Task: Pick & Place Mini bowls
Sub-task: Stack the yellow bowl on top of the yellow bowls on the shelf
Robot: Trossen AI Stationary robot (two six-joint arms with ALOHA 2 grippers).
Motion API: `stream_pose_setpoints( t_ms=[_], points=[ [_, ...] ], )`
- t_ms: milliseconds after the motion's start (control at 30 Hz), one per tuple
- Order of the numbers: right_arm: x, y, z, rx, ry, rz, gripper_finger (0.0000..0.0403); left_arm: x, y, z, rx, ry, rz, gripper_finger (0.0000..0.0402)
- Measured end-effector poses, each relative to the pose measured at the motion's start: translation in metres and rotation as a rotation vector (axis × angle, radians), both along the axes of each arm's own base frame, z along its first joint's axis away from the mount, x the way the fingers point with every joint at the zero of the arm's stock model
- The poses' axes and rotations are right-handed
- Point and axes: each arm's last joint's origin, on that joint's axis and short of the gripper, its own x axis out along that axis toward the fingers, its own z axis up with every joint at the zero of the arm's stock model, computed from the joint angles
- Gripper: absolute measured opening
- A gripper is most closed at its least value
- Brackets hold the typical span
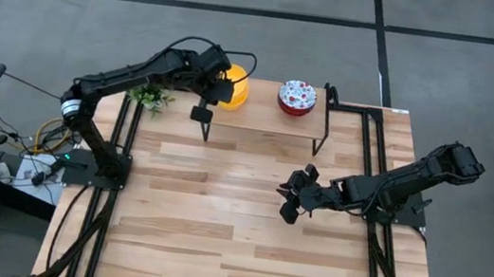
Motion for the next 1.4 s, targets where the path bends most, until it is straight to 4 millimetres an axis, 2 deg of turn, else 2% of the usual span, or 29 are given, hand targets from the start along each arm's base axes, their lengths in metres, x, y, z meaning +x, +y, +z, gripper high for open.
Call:
stream_pose_setpoints(
  t_ms=[367,633,933,1400],
  points=[
    [0.000,0.000,0.000,0.022,-0.005,-0.013,0.0067,0.001,0.000,-0.002,-0.010,-0.002,-0.006,0.0010],
    [0.000,0.000,0.000,0.022,-0.005,-0.013,0.0067,0.000,-0.001,-0.020,-0.035,0.051,-0.008,0.0010],
    [0.000,0.000,0.000,0.022,-0.005,-0.014,0.0067,0.001,-0.001,-0.017,-0.016,0.018,-0.006,0.0013],
    [0.000,0.000,0.000,0.021,-0.005,-0.014,0.0067,0.002,0.000,-0.017,-0.007,0.016,0.002,0.0080]
  ],
)
